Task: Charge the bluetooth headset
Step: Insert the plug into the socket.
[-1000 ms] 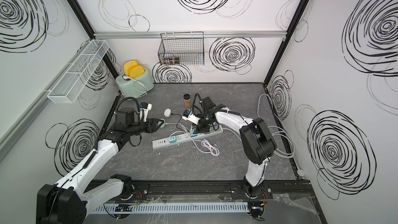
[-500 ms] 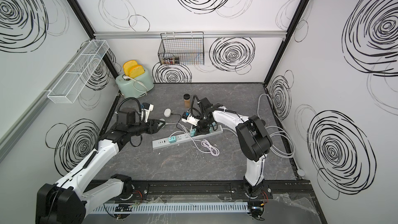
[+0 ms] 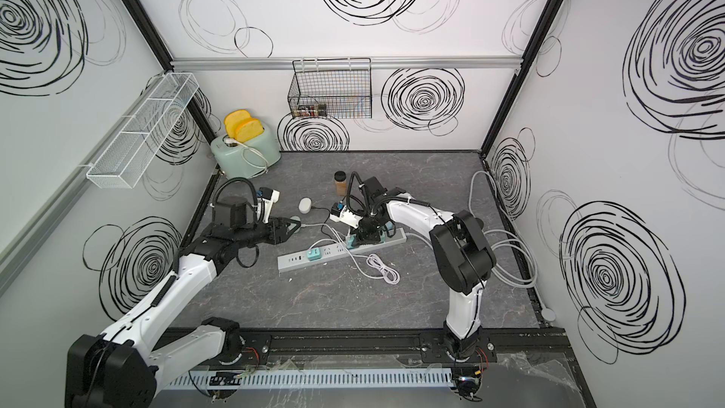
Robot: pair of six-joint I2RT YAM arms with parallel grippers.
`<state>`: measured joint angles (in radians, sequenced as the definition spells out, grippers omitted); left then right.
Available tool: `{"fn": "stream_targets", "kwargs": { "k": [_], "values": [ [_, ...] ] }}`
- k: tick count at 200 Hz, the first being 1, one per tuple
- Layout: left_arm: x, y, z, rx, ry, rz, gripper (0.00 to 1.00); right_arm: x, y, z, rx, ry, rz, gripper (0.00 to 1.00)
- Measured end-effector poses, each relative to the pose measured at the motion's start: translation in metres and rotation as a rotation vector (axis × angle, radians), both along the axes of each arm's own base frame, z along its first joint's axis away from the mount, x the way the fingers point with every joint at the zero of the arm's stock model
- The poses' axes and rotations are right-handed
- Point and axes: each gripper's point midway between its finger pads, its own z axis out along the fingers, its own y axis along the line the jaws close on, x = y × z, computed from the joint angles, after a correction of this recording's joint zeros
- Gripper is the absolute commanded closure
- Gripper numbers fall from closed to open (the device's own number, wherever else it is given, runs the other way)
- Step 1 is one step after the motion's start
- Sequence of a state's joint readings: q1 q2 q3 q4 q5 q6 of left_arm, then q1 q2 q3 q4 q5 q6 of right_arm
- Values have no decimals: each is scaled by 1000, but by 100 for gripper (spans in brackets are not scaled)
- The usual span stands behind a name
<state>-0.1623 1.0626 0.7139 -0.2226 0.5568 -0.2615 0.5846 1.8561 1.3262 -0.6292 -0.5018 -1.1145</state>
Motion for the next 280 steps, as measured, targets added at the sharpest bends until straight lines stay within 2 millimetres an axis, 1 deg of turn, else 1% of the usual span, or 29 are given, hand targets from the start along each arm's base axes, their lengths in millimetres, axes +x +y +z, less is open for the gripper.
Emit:
{"fn": "stream_targets", "kwargs": {
  "k": [22, 61, 97, 133, 149, 191, 280],
  "values": [
    [0, 0, 0, 0, 0, 2, 46, -1, 2, 1, 2, 3, -1, 60],
    [1, 2, 0, 0, 0, 7, 46, -4, 1, 1, -1, 17, -7, 76],
    [2, 4, 0, 0, 0, 12, 46, -11, 0, 2, 0, -24, -16, 82],
    [2, 4, 0, 0, 0, 14, 46, -27, -4, 1, 30, -93, -21, 89],
    [2, 4, 0, 0, 0, 15, 46, -29, -5, 1, 45, -108, -25, 92],
    [3, 7, 0, 0, 1, 22, 46, -25, -3, -2, 66, -118, -45, 96],
    [7, 9, -11, 6, 37, 32, 47, -26, -3, -12, 170, -95, -77, 98]
  ]
}}
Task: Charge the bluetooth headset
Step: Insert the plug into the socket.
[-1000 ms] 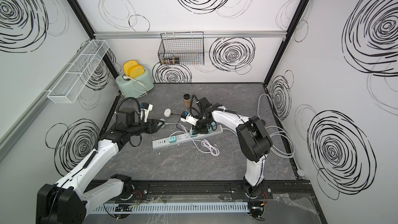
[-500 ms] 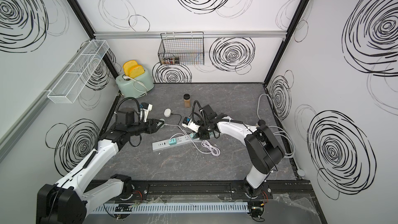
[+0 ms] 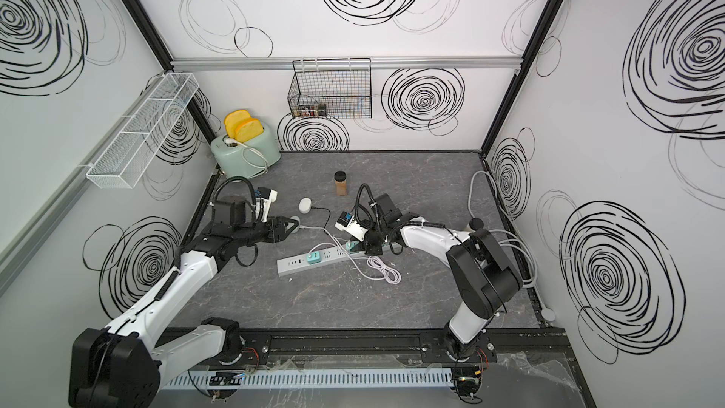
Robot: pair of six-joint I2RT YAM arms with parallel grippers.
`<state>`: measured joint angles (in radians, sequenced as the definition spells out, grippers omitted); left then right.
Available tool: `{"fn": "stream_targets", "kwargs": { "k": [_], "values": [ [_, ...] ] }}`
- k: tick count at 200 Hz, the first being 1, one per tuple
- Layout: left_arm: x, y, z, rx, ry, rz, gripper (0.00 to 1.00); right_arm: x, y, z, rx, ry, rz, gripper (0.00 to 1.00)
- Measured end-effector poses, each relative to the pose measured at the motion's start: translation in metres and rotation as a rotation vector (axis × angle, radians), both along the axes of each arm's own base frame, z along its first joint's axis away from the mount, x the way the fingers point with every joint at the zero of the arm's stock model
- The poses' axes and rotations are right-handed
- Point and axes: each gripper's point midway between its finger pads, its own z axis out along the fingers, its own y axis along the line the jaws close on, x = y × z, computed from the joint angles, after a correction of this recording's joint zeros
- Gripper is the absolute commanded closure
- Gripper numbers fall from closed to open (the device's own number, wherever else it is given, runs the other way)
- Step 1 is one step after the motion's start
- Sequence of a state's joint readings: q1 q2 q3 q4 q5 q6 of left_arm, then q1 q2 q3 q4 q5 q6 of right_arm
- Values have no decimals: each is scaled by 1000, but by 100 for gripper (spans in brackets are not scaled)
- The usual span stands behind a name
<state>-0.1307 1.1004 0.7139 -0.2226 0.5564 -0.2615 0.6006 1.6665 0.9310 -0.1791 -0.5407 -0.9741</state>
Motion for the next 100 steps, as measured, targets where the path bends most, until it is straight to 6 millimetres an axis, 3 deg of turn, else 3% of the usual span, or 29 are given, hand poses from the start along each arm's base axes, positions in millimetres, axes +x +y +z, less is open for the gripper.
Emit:
{"fn": "stream_targets", "kwargs": {
  "k": [100],
  "values": [
    [1, 0, -8, 4, 27, 0, 47, -5, 3, -4, 17, -51, -33, 100]
  ]
}}
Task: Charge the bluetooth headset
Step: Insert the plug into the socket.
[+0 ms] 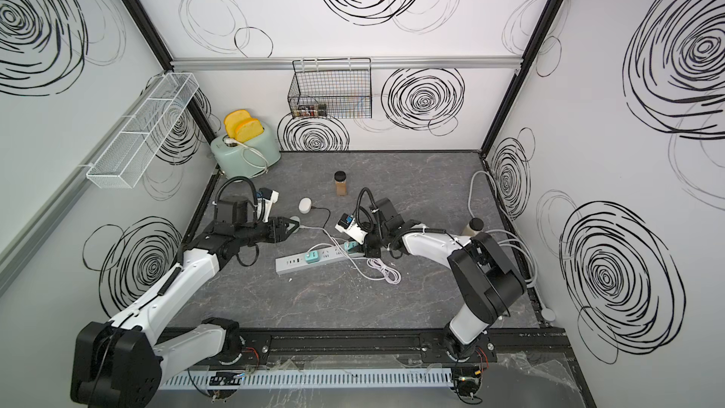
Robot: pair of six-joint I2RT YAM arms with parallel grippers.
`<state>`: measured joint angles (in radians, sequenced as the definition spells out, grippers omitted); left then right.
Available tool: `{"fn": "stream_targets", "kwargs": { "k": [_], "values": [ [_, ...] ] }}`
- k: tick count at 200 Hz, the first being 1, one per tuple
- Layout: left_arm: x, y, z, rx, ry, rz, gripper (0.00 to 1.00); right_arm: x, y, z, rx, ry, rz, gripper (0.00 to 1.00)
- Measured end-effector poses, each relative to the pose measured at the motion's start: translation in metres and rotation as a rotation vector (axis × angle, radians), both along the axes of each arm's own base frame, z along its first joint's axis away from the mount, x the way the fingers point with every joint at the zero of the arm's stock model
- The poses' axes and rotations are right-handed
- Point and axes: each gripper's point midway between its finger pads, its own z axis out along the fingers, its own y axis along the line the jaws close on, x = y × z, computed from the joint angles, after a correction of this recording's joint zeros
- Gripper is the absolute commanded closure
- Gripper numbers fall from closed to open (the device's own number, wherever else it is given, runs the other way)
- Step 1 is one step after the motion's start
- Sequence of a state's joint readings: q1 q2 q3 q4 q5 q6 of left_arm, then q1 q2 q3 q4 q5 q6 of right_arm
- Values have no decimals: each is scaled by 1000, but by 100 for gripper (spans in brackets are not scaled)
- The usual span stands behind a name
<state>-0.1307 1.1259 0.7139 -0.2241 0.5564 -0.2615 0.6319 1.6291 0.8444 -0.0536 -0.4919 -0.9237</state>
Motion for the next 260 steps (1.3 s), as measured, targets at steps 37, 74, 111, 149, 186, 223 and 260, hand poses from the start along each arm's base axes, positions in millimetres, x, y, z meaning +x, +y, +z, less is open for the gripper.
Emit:
{"fn": "stream_targets", "kwargs": {
  "k": [37, 74, 111, 149, 186, 223, 260],
  "values": [
    [0, 0, -4, 3, 15, 1, 47, 0, 2, -2, 12, -23, -13, 100],
    [1, 1, -9, 9, 31, 6, 47, 1, 6, -2, 42, -25, -11, 100],
    [1, 2, -12, 14, 42, 9, 47, 5, 11, 0, 49, 1, -5, 100],
    [1, 2, -13, 16, 43, 12, 47, 10, 20, -3, 31, 84, 10, 100],
    [2, 2, -17, 18, 56, 11, 47, 10, 20, -3, 36, 125, 12, 100],
    [2, 2, -18, 18, 59, 11, 47, 5, 19, -4, 28, 26, -32, 100],
    [2, 2, -17, 18, 59, 11, 47, 2, 24, -5, 42, -26, -58, 100]
  ]
}}
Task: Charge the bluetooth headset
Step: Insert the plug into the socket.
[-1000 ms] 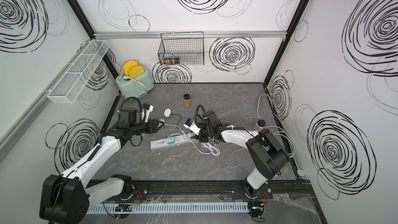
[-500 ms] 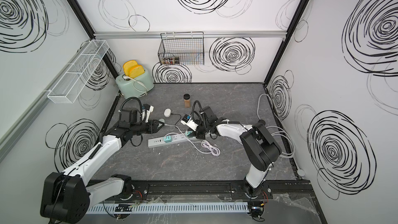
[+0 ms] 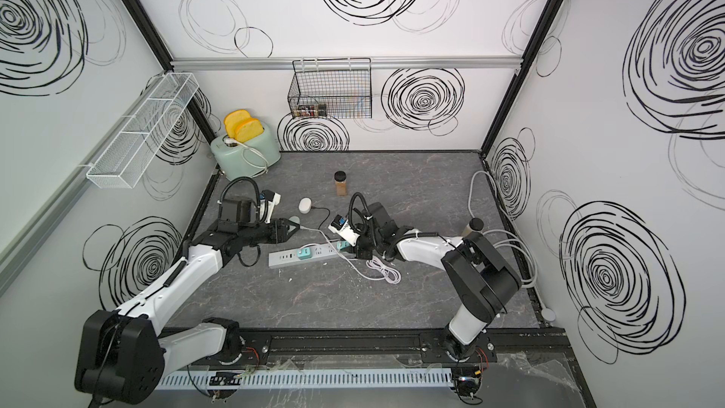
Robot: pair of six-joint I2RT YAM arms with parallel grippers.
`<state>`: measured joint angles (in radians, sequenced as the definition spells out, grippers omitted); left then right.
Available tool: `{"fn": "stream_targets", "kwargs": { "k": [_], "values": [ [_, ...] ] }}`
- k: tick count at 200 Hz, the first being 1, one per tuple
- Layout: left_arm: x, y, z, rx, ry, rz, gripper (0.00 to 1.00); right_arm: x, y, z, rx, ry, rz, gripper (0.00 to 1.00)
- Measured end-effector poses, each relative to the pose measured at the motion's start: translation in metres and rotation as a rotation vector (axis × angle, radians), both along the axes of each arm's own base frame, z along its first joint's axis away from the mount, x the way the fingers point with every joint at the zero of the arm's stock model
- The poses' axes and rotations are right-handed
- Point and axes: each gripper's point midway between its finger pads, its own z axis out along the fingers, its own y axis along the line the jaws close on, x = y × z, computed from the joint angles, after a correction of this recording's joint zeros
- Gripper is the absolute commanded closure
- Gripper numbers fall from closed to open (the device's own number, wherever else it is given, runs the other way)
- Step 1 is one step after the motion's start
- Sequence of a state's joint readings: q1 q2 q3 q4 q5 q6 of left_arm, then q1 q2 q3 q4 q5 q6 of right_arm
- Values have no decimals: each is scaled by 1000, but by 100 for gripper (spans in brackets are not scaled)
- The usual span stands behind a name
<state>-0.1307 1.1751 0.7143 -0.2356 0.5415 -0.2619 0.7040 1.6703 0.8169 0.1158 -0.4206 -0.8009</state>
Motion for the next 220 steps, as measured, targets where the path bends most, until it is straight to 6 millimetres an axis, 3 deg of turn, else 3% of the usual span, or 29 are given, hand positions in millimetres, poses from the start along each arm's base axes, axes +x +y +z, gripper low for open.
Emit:
{"fn": "stream_targets", "kwargs": {
  "k": [68, 143, 187, 220],
  "values": [
    [0, 0, 1, 0, -4, 1, 47, 11, 15, -1, 14, 120, 25, 100],
    [1, 3, 1, 0, -5, 10, 47, 9, 14, -1, -7, 68, -32, 98],
    [1, 5, 9, 6, -34, 20, 47, 16, 15, 12, 9, 61, -65, 88],
    [2, 9, 15, 19, -59, 34, 46, 19, 15, 19, -12, 86, -88, 61]
  ]
}}
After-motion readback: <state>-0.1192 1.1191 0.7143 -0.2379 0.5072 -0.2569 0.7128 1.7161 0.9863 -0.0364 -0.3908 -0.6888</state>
